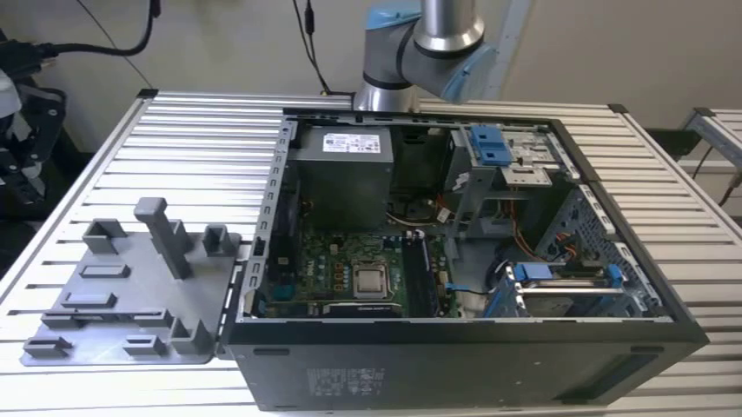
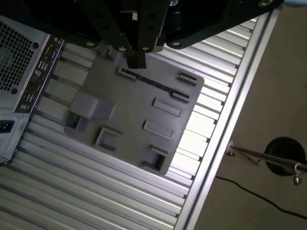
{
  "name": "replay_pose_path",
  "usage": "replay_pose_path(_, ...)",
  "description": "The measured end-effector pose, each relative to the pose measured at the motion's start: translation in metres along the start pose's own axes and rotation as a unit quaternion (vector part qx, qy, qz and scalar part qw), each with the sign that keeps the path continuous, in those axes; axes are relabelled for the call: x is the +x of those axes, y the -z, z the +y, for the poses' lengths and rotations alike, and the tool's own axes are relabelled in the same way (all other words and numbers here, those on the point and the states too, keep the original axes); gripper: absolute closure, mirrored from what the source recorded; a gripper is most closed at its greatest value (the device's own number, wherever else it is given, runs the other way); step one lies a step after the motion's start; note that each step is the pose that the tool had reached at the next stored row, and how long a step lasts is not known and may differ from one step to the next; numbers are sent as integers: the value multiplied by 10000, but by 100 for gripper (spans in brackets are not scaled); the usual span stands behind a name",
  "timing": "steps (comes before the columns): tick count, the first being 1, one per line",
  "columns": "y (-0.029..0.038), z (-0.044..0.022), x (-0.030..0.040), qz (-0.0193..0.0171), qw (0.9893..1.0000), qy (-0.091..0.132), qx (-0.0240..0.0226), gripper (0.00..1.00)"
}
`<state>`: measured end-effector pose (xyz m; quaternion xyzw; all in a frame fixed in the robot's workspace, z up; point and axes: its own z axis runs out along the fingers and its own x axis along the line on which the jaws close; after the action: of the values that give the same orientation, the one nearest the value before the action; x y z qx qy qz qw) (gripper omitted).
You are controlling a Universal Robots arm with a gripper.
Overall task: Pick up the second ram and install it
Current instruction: 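Pick up the second ram and move it above second insertion slot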
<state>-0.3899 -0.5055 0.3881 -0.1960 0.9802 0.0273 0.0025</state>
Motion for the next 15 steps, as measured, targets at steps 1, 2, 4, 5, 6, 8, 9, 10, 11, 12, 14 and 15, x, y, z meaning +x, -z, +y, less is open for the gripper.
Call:
replay_pose_path(1, 0, 0, 1, 4, 10000, 63, -1, 89)
replay_pose_path(2, 0, 0, 1, 7, 9999, 129, -1, 89)
replay_pose_path(4, 0, 1, 2, 13, 9997, 241, -3, 89)
replay_pose_path(5, -1, 1, 2, 15, 9996, 292, -4, 89)
replay_pose_path(6, -1, 1, 3, 18, 9994, 342, -5, 89)
replay_pose_path(8, 0, 2, 3, 23, 9990, 445, -7, 89)
replay_pose_path(9, 0, 2, 3, 26, 9988, 497, -7, 89)
replay_pose_path(10, -1, 1, 2, 29, 9985, 552, -8, 89)
replay_pose_path(11, 0, 1, 2, 32, 9981, 609, -9, 89)
replay_pose_path(12, -1, 1, 2, 35, 9978, 664, -10, 89)
replay_pose_path(14, -1, 1, 2, 41, 9969, 786, -12, 89)
replay_pose_path(15, -1, 1, 2, 45, 9964, 847, -13, 89)
